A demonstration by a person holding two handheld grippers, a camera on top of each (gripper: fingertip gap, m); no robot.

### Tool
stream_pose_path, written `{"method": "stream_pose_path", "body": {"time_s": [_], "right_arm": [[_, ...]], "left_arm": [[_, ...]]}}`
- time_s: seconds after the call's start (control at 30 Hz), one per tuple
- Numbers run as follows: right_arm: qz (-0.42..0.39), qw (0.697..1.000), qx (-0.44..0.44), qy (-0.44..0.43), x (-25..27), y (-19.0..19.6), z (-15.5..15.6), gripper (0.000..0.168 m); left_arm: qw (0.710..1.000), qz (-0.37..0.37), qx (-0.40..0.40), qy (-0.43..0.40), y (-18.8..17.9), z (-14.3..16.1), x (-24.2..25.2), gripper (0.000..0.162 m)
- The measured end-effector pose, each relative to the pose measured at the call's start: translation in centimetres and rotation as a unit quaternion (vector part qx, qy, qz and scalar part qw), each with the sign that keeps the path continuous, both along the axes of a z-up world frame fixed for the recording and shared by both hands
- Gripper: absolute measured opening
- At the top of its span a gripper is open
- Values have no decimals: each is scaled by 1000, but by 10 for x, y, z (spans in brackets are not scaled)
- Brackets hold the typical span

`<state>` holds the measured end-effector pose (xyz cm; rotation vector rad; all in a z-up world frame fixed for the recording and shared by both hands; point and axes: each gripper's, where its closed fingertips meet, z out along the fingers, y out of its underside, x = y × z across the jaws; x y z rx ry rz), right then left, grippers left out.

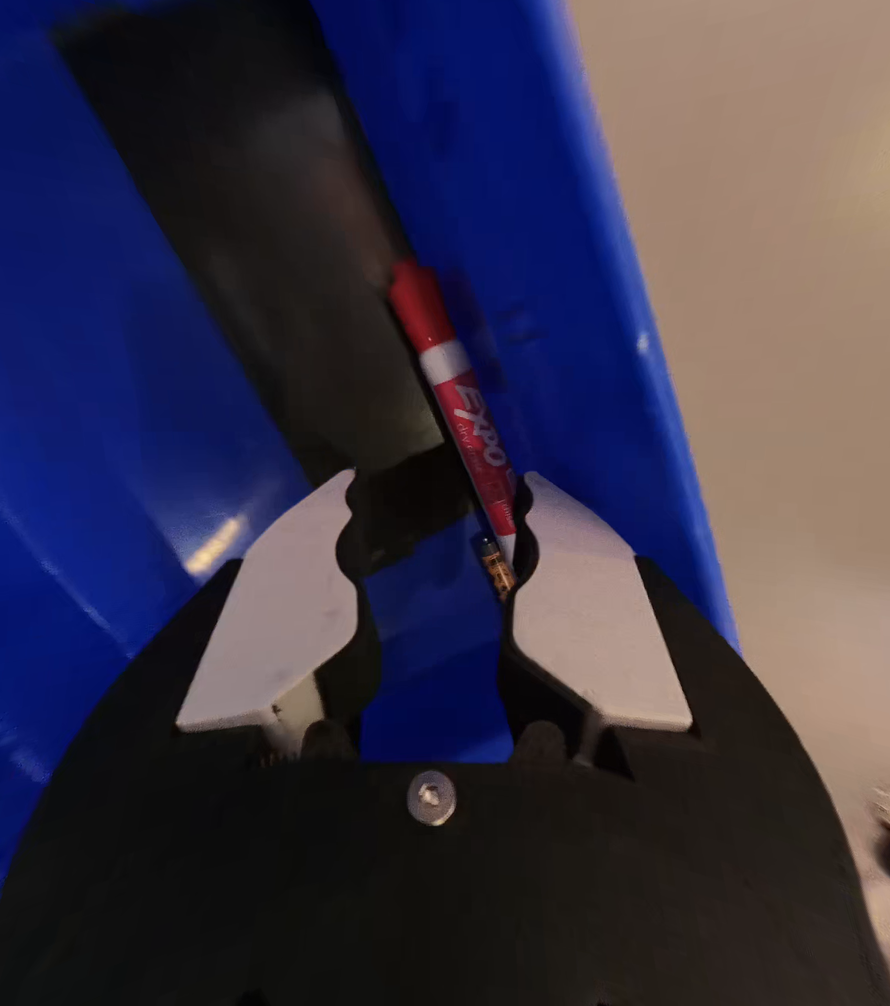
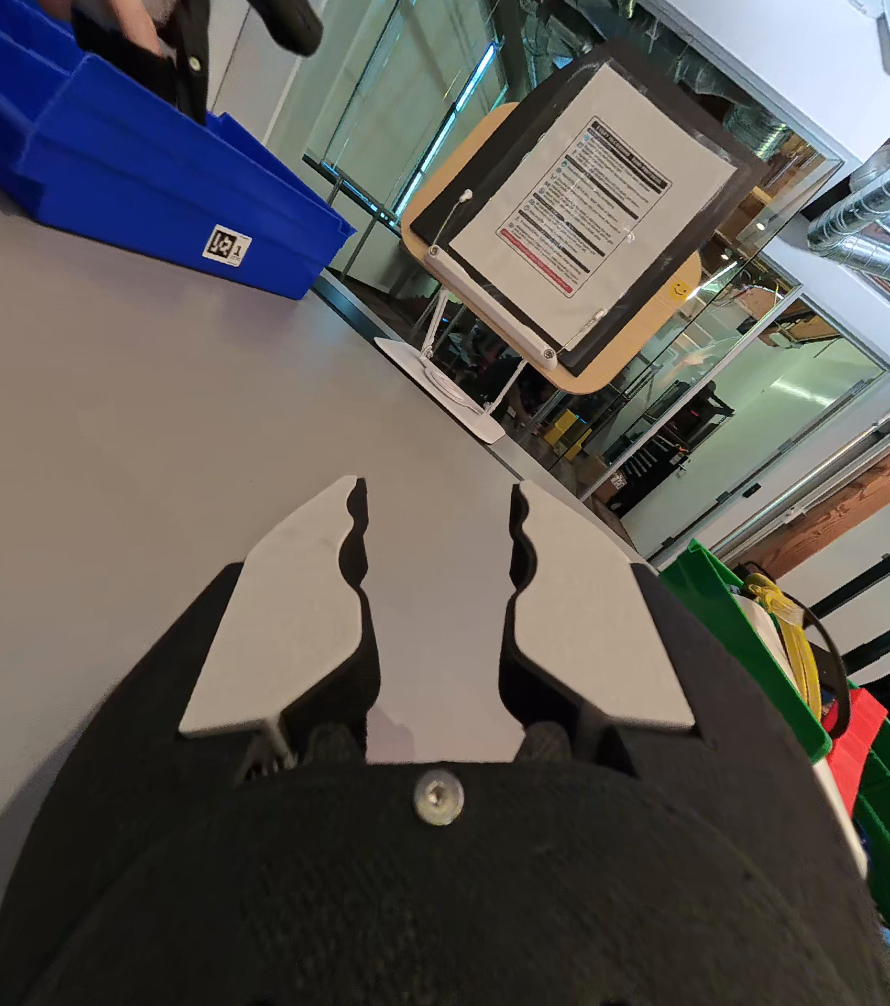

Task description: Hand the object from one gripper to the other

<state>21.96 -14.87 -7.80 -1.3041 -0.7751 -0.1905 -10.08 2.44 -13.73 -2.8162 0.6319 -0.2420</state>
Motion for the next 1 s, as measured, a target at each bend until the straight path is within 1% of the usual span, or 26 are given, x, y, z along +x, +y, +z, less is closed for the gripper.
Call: {"method": "stream_pose_path", "body": {"time_s": [0.03, 0.07, 0.13, 0.2, 0.3, 0.33, 0.43, 0.53, 0.6, 0.73, 0.8, 0.87, 0.93, 1.0], "right_arm": [[0, 1000, -1, -7, -1, 0, -1, 51], [-1, 1000, -2, -14, -2, 0, -3, 51], [-1, 1000, -4, -28, -4, 1, -6, 51], [-1, 999, -5, -41, -6, 1, -9, 50], [-3, 999, -6, -53, -8, 2, -11, 49], [-3, 998, -6, -56, -8, 2, -12, 49], [-4, 998, -3, -59, -8, 1, -12, 48], [-5, 998, -3, -61, -8, 2, -12, 48], [-6, 998, -2, -65, -9, 2, -12, 47], [-10, 997, -1, -72, -8, 2, -13, 47], [-13, 997, 1, -74, -8, 2, -13, 46], [-16, 997, 6, -74, -7, 2, -12, 45], [-18, 997, 7, -72, -6, 2, -11, 45], [-21, 997, 5, -73, -5, 3, -12, 45]], "left_arm": [[1000, 5, -25, -4, -1, -8, 0, 47], [999, 8, -40, -2, -1, -15, -1, 48], [998, 8, -50, -34, 0, -16, 5, 46], [998, -4, -51, -24, 0, -18, 4, 51], [999, -7, -45, -2, 2, -20, 0, 51], [999, -3, -43, 14, 3, -22, -4, 46], [998, 15, -44, 43, 7, -25, -15, 23], [999, 1, -45, 30, 6, -25, -12, 26], [998, -16, -41, 45, 8, -26, -14, 22], [998, -21, -39, 47, 10, -25, -14, 21], [998, -20, -27, 53, 12, -17, -20, 19], [999, -9, 8, 42, 16, 2, -24, 19], [998, -10, 64, -5, 18, 35, -17, 19], [988, -37, 121, -93, 12, 77, 6, 19]]}}
